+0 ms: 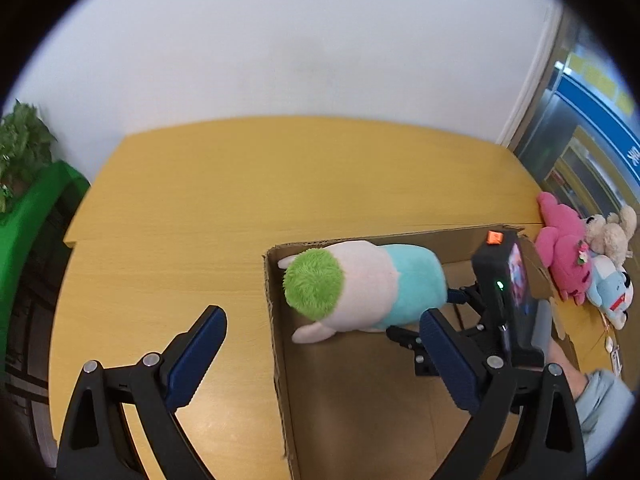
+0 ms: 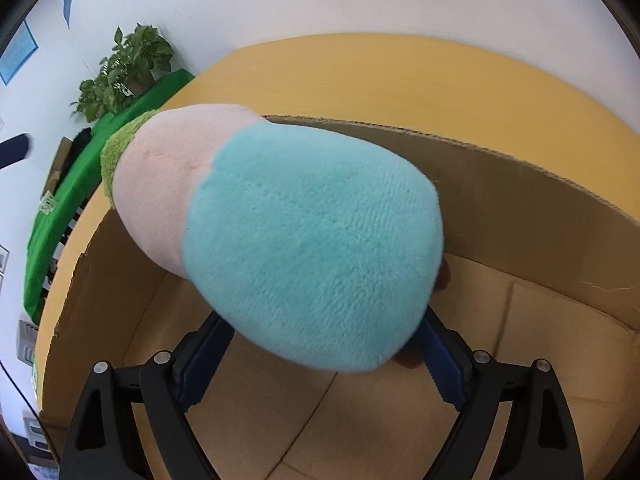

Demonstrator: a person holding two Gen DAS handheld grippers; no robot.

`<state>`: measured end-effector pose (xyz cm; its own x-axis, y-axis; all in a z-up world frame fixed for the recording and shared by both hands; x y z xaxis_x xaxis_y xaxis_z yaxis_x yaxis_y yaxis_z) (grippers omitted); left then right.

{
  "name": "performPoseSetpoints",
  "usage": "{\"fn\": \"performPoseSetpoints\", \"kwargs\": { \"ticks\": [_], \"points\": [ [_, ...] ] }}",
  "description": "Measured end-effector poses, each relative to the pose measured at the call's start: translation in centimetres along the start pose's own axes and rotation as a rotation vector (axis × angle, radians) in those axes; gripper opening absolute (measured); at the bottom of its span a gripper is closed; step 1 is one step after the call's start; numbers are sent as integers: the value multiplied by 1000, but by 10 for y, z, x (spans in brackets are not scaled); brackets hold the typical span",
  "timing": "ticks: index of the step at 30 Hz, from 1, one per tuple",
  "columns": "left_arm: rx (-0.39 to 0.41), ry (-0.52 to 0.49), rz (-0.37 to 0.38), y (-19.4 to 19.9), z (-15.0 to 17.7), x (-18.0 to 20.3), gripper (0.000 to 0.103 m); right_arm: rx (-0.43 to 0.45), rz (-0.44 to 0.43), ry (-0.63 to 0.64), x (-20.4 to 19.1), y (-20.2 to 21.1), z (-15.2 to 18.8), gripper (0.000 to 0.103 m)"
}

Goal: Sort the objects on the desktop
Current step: 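Lower the plush into the box and open both grippers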

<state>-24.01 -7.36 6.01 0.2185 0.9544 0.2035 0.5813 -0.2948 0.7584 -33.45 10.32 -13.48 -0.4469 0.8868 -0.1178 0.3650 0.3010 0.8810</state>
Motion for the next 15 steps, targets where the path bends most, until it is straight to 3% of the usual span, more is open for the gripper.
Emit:
{"fn": "performPoseSetpoints", "kwargs": {
  "ticks": [2, 5, 9, 13, 15],
  "points": [
    [72, -23, 8, 27, 12, 7, 98, 0, 22, -8, 0, 16, 2, 89],
    [171, -58, 13, 40, 12, 69, 98, 35, 39, -3, -10, 55, 2, 91],
    [302, -84, -12, 84, 38, 95, 98, 85, 148, 37, -24, 112, 17, 95],
    [387, -65, -12, 118, 68, 110, 98, 190, 142, 51, -28, 194, 64, 98],
    [430, -51, -83, 135, 88, 112, 100, 241, 149, 50, -31, 232, 92, 99]
  ]
}}
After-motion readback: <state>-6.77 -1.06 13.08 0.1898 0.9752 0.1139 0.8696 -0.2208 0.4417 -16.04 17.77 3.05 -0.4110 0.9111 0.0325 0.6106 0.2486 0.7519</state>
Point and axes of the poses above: each gripper's, at about its wrist camera, not at the fingertips, and y roughly against the way its jaws point, x to its right, z to its underside, the point moved 5 cm from there along -y, roughly the way its jaws point, and after that the axes turned 7 degrees about z, right-handed, at the moved point
